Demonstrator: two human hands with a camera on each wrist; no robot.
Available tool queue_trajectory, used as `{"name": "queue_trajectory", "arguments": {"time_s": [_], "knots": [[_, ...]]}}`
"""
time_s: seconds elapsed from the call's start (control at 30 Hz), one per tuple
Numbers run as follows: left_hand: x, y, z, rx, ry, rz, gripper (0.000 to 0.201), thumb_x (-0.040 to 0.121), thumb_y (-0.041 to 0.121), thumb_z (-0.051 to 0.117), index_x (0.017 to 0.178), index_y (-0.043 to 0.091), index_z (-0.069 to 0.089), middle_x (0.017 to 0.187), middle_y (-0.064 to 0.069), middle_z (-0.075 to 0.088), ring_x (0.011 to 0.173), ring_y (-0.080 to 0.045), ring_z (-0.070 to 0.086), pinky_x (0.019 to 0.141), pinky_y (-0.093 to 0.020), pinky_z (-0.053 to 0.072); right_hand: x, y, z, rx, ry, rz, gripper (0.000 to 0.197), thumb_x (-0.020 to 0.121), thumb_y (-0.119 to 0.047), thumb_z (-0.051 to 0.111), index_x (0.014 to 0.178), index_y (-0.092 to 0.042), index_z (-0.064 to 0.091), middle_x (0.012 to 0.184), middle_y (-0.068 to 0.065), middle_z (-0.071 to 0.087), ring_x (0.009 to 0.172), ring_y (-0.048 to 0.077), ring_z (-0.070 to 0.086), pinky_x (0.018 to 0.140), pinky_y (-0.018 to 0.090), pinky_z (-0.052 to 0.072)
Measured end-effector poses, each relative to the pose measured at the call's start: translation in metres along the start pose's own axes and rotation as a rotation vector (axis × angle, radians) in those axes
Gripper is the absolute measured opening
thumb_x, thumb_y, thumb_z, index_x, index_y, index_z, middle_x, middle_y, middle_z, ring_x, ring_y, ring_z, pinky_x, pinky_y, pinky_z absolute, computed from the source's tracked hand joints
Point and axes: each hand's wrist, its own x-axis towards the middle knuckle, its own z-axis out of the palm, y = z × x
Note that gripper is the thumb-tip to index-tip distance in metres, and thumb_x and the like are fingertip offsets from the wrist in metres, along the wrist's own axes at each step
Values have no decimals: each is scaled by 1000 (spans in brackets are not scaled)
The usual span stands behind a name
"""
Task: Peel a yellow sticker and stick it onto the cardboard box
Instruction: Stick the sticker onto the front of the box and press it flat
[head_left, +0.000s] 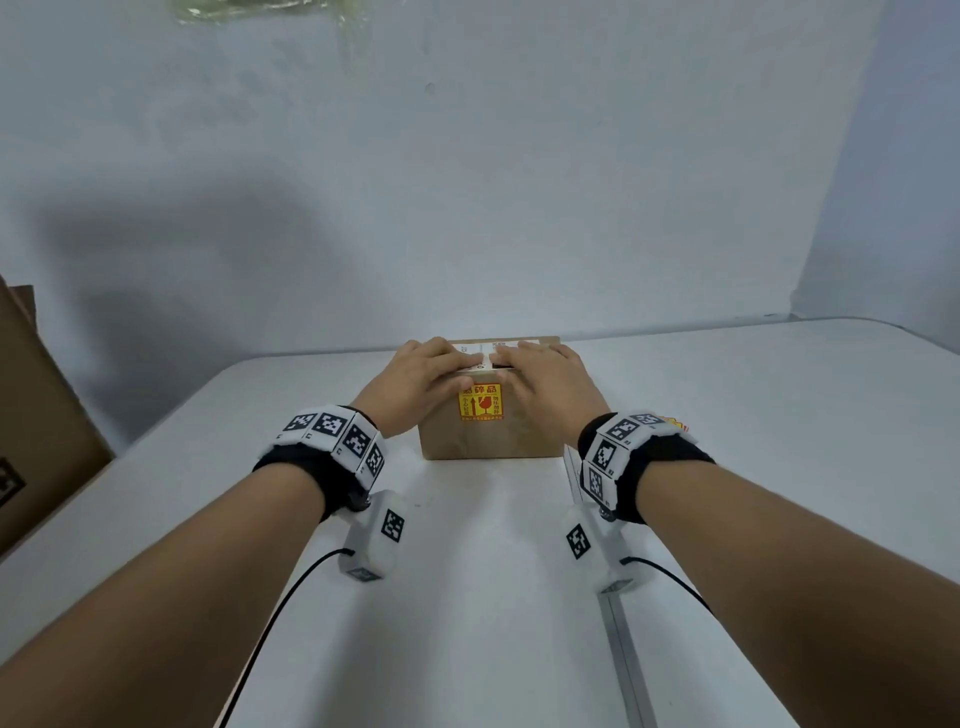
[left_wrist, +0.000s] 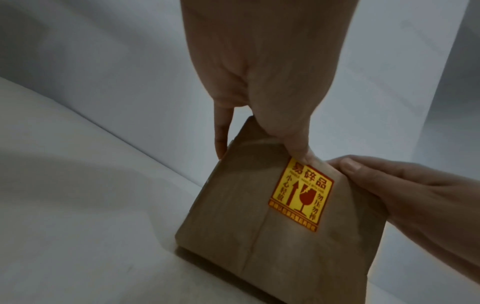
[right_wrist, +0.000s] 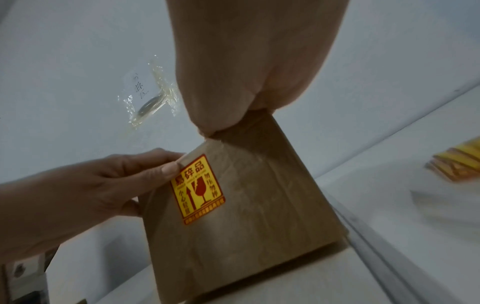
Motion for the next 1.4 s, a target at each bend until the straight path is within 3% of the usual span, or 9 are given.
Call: {"name": "queue_trajectory", "arguments": {"time_s": [0.13, 0.2, 0.3, 0.5, 0.6, 0.7, 0.83, 1.03, 1.4], "knots": [[12, -1, -3, -31, -31, -51, 38, 96, 39, 45, 131, 28, 56, 114, 4, 56, 103, -19, 45, 88, -23, 29, 17, 2, -17, 55, -93, -1, 38, 101, -24, 29, 116, -15, 62, 113, 7, 69, 108, 26, 61, 96, 40, 44], [20, -1, -8, -59, -49, -72, 36, 96, 38, 46, 129, 26, 57, 114, 3, 58, 104, -17, 47, 87, -26, 33, 22, 7, -26, 118, -105, 47, 36, 101, -19, 30, 122, -11, 58, 124, 9, 63, 115, 25, 56, 98, 36, 43], [32, 0, -10, -155, -5, -129, 24, 94, 34, 52, 114, 23, 58, 107, 5, 61, 102, -14, 55, 82, -26, 40, 24, 21, -31, 209, 44, 161, 34, 100, -18, 35, 129, -9, 52, 137, 8, 53, 128, 23, 47, 107, 33, 36], [55, -7, 1, -168, 119, -246, 18, 94, 31, 52, 108, 20, 55, 100, 2, 64, 98, -22, 60, 75, -27, 40, 14, 44, -6, 332, 13, 485, 41, 97, -28, 43, 130, -4, 38, 129, 16, 56, 115, 32, 55, 93, 36, 44], [60, -16, 12, -181, 253, -269, 27, 88, 24, 61, 114, 20, 56, 131, -7, 46, 115, -20, 49, 101, -35, 39, 19, 47, 4, 374, -33, 549, 40, 96, -33, 41, 123, -4, 40, 118, 18, 62, 104, 34, 61, 84, 38, 49], [61, -20, 25, -196, 350, -388, 43, 80, 17, 68, 119, 16, 49, 140, -12, 27, 107, -27, 51, 104, -39, 40, 28, 49, 9, 463, -34, 613, 42, 94, -38, 43, 122, -7, 43, 116, 16, 64, 102, 34, 64, 91, 45, 52], [59, -21, 33, -220, 189, -460, 32, 90, 15, 54, 122, 10, 50, 137, -13, 35, 111, -25, 55, 89, -29, 44, 33, 51, 17, 511, -45, 636, 36, 93, -29, 47, 122, -7, 47, 121, 16, 61, 109, 32, 61, 95, 46, 51], [58, -24, 37, -108, 60, -390, 29, 95, 25, 46, 119, 11, 55, 126, -11, 53, 112, -27, 55, 96, -34, 43, 35, 51, 21, 478, -44, 642, 36, 94, -22, 45, 127, -8, 46, 124, 15, 61, 112, 31, 59, 96, 44, 49], [53, -17, 34, -63, -87, -391, 46, 87, 14, 56, 131, 13, 42, 140, -10, 37, 115, -32, 53, 97, -38, 45, 39, 41, 18, 416, -62, 640, 39, 97, -22, 42, 131, -4, 39, 127, 17, 57, 117, 33, 55, 88, 35, 44]]}}
